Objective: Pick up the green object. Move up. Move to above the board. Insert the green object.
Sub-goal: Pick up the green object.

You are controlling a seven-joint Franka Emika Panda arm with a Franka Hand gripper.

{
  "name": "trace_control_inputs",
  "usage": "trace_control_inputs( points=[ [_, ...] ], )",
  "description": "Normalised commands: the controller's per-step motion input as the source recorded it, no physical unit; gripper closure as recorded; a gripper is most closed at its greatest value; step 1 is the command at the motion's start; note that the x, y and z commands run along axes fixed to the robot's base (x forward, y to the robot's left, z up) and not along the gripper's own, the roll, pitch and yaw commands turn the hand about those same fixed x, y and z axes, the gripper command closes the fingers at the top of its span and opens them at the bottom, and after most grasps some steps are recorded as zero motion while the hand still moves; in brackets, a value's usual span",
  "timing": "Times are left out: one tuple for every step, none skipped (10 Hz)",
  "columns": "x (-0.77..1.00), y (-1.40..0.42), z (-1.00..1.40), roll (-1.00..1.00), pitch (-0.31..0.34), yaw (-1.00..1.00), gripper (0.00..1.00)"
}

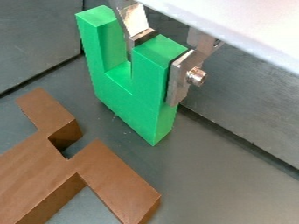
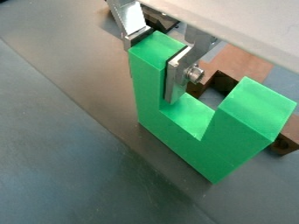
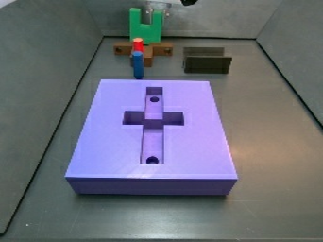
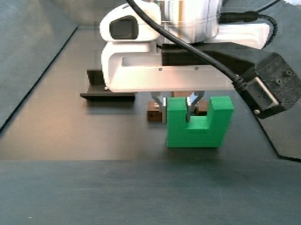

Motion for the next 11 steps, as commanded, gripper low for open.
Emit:
trace_control_inputs(
  points=[
    [0.0, 0.0, 0.0, 0.0, 0.0, 0.0, 1.0],
    [0.0, 0.0, 0.0, 0.0, 0.0, 0.0, 1.0],
    [0.0, 0.0, 0.0, 0.0, 0.0, 0.0, 1.0],
    [0.0, 0.0, 0.0, 0.0, 0.0, 0.0, 1.0],
    [0.0, 0.0, 0.0, 0.0, 0.0, 0.0, 1.0],
    [0.0, 0.0, 0.0, 0.0, 0.0, 0.0, 1.0],
    [0.0, 0.0, 0.0, 0.0, 0.0, 0.0, 1.0],
    [0.0, 0.0, 0.0, 0.0, 0.0, 0.0, 1.0],
    [0.0, 0.0, 0.0, 0.0, 0.0, 0.0, 1.0],
    [0.0, 0.0, 0.0, 0.0, 0.0, 0.0, 1.0],
    [0.0, 0.0, 0.0, 0.0, 0.0, 0.0, 1.0]
  ],
)
